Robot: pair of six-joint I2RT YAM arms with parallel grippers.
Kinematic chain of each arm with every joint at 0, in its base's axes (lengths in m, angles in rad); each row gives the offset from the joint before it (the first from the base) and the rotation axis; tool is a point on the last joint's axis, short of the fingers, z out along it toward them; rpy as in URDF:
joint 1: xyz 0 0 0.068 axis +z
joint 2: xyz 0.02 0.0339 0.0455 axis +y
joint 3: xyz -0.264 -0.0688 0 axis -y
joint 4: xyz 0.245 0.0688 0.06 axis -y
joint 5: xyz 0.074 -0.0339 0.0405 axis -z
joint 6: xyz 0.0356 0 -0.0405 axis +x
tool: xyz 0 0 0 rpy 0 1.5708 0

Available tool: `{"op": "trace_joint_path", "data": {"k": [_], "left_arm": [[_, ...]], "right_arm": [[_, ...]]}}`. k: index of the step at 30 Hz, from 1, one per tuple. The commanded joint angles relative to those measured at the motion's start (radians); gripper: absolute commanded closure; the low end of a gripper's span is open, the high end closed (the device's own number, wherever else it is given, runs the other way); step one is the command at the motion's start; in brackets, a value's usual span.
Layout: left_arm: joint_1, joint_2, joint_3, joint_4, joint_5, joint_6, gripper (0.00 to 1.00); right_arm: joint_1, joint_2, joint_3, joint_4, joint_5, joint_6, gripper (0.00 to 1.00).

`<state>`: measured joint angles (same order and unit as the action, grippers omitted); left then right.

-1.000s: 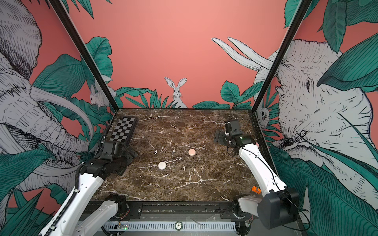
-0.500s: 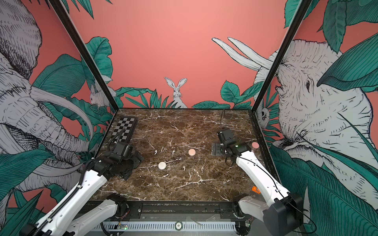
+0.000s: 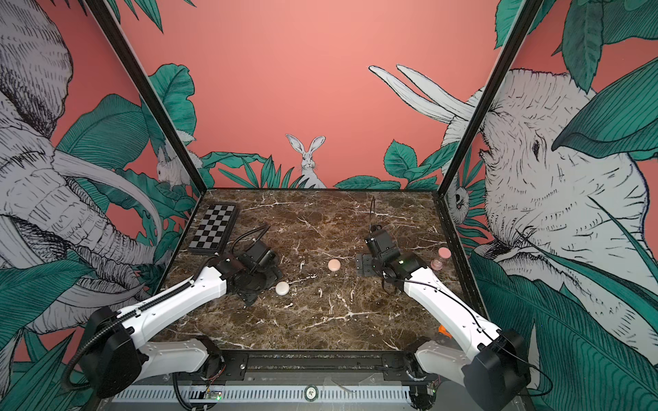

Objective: Insert the wireless bluetooth earbuds into the charging case
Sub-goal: 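Raise both arms and move the left gripper toward the white case, then lower the left gripper around the white case and close on it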

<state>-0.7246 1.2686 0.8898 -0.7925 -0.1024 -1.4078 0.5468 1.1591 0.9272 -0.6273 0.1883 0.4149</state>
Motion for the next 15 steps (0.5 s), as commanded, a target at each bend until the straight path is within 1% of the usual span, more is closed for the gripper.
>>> {"op": "trace_joint_path", "data": {"k": [1,6,10,15], "left_arm": [[-0.037,0.021,0.022,0.018,-0.036,-0.103,0.01],[-0.047,0.062,-0.004,0.084,-0.030,-0.174,0.01],[-0.045,0.110,-0.015,0.137,-0.017,-0.183,0.01],[-0.037,0.168,0.006,0.131,-0.010,-0.180,0.02]], "right_arm": [[0.012,-0.019,-0.026,0.054,0.036,-0.005,0.02],[0.016,-0.045,-0.060,0.112,0.036,-0.010,0.02],[0.018,-0.037,-0.076,0.143,0.027,-0.006,0.02],[0.019,-0.056,-0.105,0.175,0.058,0.011,0.02]]}}
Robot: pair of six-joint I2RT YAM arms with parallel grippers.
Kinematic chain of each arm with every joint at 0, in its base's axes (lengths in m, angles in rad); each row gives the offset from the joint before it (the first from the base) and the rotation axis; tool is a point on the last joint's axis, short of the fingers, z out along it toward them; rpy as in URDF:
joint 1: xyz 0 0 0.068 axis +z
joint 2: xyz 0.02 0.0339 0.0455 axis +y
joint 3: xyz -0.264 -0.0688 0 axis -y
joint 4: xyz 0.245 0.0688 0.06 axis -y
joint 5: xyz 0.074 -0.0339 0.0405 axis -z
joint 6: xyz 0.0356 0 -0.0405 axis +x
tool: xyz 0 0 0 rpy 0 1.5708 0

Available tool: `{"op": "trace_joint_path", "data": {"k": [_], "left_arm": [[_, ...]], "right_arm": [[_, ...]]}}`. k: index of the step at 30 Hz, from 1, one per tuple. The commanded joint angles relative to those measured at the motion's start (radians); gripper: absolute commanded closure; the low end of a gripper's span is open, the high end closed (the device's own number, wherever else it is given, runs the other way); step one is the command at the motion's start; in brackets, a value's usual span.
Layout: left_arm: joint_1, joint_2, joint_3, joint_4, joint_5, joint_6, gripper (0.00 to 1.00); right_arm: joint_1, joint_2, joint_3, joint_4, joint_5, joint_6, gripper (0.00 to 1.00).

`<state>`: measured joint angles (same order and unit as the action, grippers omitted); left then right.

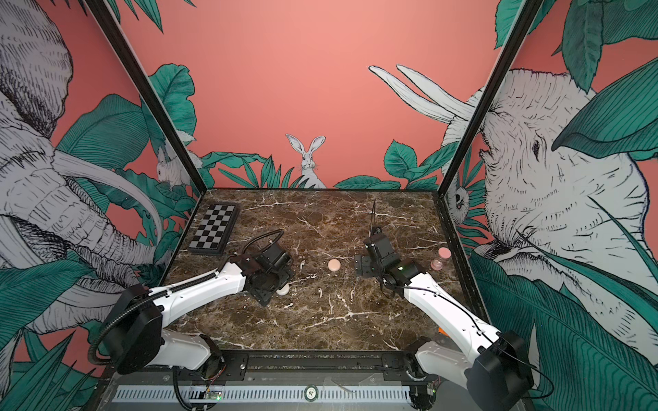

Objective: Insert the wireless bluetooth earbuds into the charging case
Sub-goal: 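Lower the left gripper around the white case and close on it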

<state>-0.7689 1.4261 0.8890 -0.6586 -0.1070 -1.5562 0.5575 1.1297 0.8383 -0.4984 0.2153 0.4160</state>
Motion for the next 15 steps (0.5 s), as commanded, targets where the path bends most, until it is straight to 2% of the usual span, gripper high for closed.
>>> {"op": "trace_joint_path", "data": {"k": [1,15], "left_arm": [[0.011,0.015,0.004,-0.002,-0.004,-0.034,0.02],[0.033,0.110,-0.007,0.035,0.043,-0.054,0.10]], "right_arm": [[0.008,-0.030,-0.022,0.051,0.034,0.010,0.02],[0.008,-0.023,-0.041,0.075,0.029,0.020,0.02]]}}
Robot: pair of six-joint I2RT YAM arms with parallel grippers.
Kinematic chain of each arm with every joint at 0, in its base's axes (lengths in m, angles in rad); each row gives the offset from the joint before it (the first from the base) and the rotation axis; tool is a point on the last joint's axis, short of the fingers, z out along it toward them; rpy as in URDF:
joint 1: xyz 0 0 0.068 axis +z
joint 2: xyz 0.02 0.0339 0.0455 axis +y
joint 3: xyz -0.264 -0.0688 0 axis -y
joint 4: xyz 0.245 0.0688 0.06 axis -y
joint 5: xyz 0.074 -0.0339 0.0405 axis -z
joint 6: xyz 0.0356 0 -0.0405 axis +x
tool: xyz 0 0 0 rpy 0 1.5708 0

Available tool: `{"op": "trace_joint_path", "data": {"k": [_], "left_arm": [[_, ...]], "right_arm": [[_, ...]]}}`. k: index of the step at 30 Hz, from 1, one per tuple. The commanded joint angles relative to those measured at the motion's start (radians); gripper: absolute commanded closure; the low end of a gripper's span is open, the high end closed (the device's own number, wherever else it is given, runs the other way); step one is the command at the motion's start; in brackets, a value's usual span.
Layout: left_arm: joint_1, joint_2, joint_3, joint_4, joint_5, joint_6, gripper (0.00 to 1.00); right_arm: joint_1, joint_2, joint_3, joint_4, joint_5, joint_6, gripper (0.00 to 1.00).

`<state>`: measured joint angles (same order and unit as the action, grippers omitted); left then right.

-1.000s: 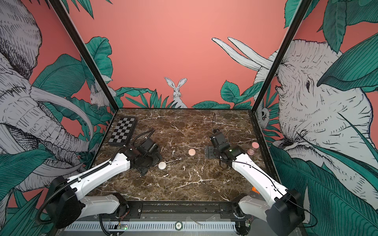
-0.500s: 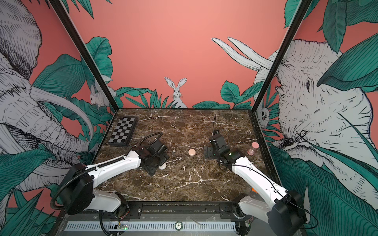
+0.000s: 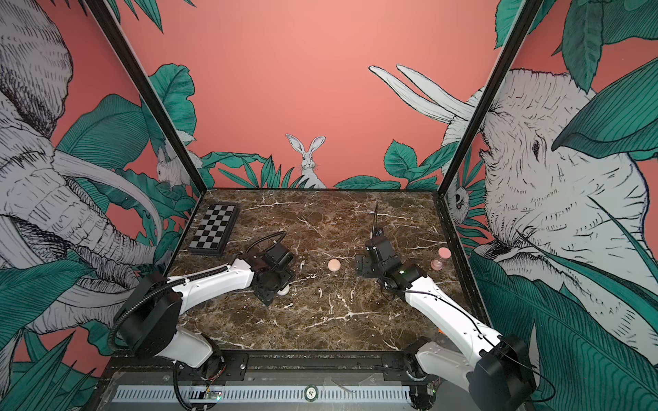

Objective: Insert the wireless bluetooth earbuds into the charging case
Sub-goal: 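Lower the left gripper around the white case and close on it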

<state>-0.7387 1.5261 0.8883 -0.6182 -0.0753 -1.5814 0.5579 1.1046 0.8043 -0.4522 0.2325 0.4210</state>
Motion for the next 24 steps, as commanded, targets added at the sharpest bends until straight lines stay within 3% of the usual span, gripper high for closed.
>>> {"op": "trace_joint_path", "data": {"k": [1,24], "left_arm": [[0.003,0.015,-0.008,-0.003,0.014,-0.032,0.10],[0.019,0.097,0.056,-0.052,0.001,0.003,0.18]], "right_arm": [[0.007,0.003,-0.008,0.032,0.010,0.017,0.02],[0.007,0.003,-0.007,0.035,-0.001,0.019,0.02]]}}
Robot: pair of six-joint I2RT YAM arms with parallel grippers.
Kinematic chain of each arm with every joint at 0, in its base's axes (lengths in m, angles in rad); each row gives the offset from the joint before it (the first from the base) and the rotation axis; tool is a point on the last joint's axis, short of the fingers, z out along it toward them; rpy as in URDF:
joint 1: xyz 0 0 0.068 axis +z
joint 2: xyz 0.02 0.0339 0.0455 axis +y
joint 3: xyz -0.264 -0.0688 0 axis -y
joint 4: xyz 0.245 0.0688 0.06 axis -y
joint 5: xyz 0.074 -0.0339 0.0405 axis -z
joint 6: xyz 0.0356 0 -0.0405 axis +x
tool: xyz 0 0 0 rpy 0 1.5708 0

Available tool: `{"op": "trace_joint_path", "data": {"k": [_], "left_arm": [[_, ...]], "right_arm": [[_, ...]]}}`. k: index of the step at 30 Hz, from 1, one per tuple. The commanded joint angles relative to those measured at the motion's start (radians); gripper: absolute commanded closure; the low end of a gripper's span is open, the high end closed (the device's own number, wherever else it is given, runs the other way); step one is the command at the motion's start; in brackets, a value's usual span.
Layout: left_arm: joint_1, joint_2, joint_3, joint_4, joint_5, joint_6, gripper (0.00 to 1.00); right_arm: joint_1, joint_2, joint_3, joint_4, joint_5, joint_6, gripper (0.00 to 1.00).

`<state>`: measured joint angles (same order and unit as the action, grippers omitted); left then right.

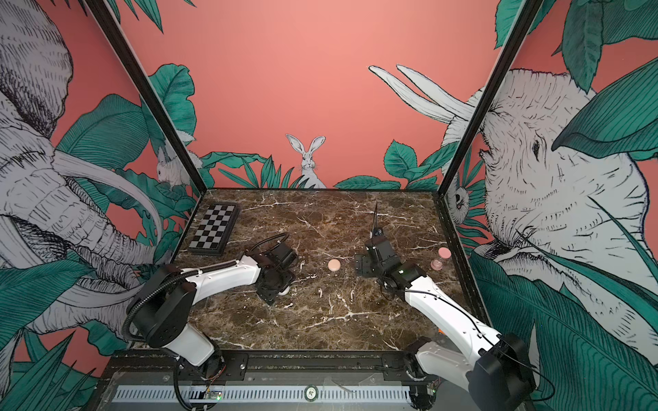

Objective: Insert the wireless bluetooth earbuds into the charging case
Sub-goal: 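Lower the left gripper around the white case and close on it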

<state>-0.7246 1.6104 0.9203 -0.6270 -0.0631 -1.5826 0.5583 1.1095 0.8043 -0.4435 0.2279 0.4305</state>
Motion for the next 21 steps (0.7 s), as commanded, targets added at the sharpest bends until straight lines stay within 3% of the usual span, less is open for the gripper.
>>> {"op": "trace_joint_path", "data": {"k": [1,21], "left_arm": [[0.005,0.018,0.026,-0.041,-0.008,0.005,0.19],[0.005,0.060,0.063,-0.072,-0.015,0.034,0.30]], "right_arm": [[0.006,-0.002,-0.007,0.025,0.002,0.011,0.02],[0.007,-0.005,-0.011,0.033,-0.009,0.013,0.02]]}}
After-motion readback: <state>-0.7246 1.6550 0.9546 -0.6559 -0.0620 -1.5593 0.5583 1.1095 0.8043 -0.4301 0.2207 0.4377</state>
